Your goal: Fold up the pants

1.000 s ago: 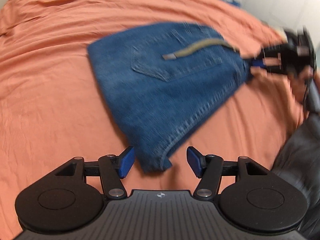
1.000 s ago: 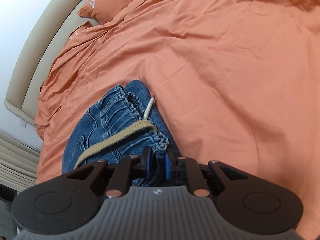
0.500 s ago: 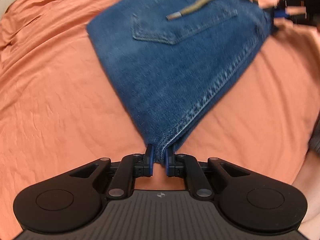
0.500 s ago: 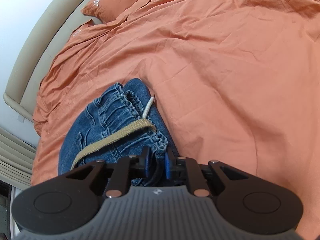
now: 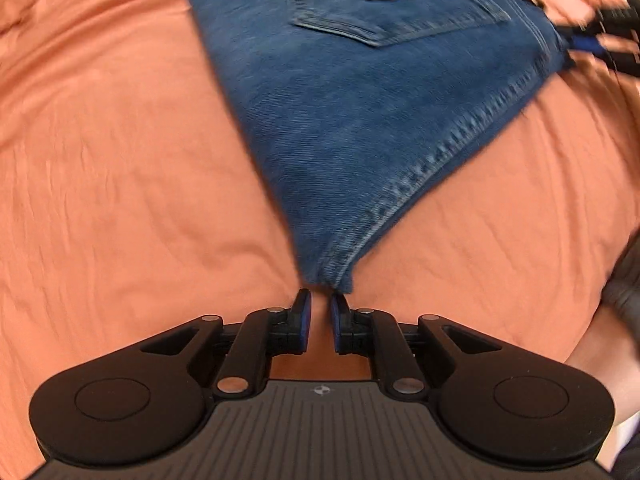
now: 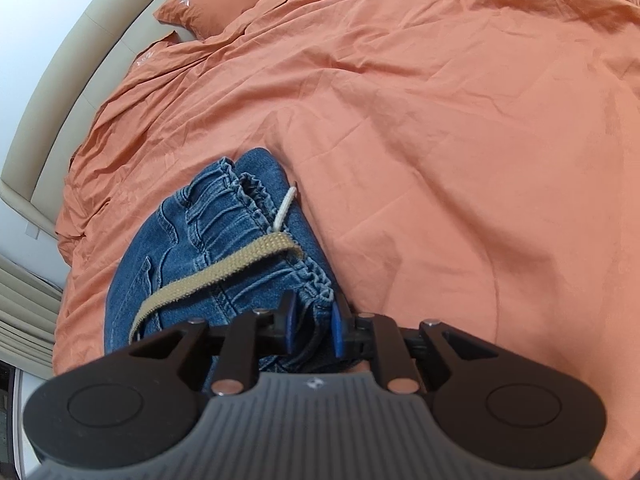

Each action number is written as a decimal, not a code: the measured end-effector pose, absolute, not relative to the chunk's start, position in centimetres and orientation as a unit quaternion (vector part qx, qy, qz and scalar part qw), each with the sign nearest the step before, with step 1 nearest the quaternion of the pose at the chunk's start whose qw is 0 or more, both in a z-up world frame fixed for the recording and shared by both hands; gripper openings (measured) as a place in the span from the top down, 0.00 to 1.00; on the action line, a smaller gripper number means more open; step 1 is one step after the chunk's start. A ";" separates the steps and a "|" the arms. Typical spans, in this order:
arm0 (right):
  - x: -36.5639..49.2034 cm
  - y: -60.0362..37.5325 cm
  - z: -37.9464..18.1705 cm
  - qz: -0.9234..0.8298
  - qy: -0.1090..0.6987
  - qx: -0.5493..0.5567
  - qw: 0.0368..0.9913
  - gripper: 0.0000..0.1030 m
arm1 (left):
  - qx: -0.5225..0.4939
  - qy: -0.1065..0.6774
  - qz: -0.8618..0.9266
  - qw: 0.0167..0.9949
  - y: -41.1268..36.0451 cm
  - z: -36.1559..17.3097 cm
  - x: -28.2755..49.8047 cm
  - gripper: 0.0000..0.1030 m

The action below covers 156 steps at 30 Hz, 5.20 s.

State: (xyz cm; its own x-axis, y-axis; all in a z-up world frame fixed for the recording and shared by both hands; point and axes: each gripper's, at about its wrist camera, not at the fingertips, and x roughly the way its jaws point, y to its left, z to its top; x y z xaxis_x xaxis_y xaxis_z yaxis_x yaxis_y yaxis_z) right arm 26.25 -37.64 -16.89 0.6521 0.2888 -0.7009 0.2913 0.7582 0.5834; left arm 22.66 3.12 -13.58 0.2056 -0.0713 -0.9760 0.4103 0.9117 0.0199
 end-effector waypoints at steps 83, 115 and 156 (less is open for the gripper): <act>35.1 -33.3 -7.7 0.175 0.426 0.242 0.854 0.84 | -0.263 0.433 -0.152 0.849 9.5 -11.1 33.7 0.94; 30.6 -11.9 -7.4 0.326 0.402 0.332 0.789 0.84 | -0.168 0.418 -0.069 0.890 28.6 0.5 26.7 0.94; 27.2 -7.4 -9.3 0.264 0.356 0.039 0.895 0.61 | 0.008 0.496 -0.048 0.867 27.8 -2.2 21.1 0.77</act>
